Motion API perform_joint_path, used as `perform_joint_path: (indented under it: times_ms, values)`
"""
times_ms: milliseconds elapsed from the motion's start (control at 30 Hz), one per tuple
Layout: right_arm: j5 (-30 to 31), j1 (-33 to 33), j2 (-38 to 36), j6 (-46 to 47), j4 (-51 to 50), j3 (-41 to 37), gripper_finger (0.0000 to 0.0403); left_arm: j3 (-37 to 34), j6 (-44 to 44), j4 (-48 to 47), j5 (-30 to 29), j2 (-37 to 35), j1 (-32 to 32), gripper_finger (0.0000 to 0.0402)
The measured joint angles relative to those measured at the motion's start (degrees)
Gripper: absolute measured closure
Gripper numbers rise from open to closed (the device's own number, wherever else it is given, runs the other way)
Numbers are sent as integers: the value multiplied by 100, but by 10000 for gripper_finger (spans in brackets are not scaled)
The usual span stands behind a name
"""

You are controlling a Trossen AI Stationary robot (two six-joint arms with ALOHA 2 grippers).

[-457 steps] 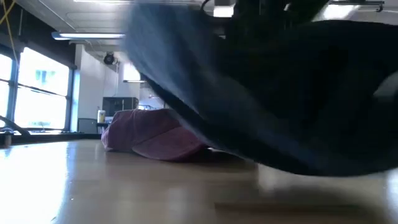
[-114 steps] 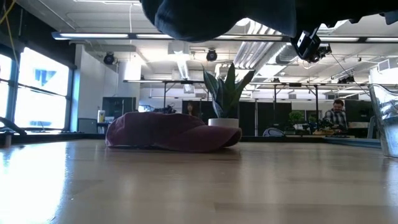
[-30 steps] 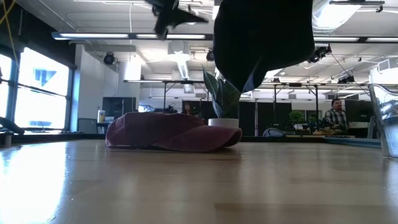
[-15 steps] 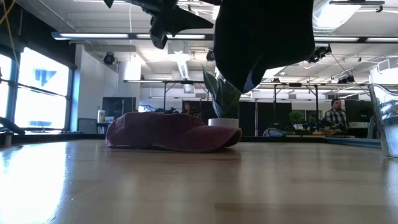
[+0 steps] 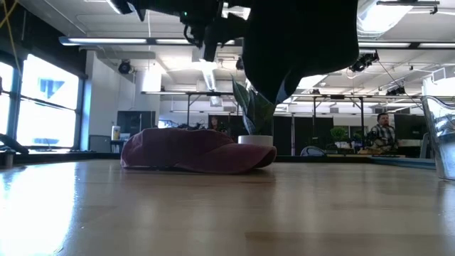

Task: Pick & Place hat
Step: Put the blue cap into the right transparent bin

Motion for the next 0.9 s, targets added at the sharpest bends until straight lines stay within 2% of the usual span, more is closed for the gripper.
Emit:
perform_joint_path:
  times_ms: [133,267,400,600,800,900]
  values:
    - [0,140,0,3,-1,0,395,-7,0,111,-217,44,-3,170]
    - [7,328,0,159,-2,-2,397,-2,486,138,-663,30,-4,182]
    - [10,478,42,427,4,-2,388,-4,929,344,-770,-68,6,225]
    - [-44,647,237,556,0,-2,396,-4,1216,611,-804,-71,11,306]
    - [-728,559,411,1641,1,-2,362,-4,1656,1186,-735,-68,11,386]
    - [-1339,417,412,2056,56,-2,325,4,1636,1300,-607,-71,11,395]
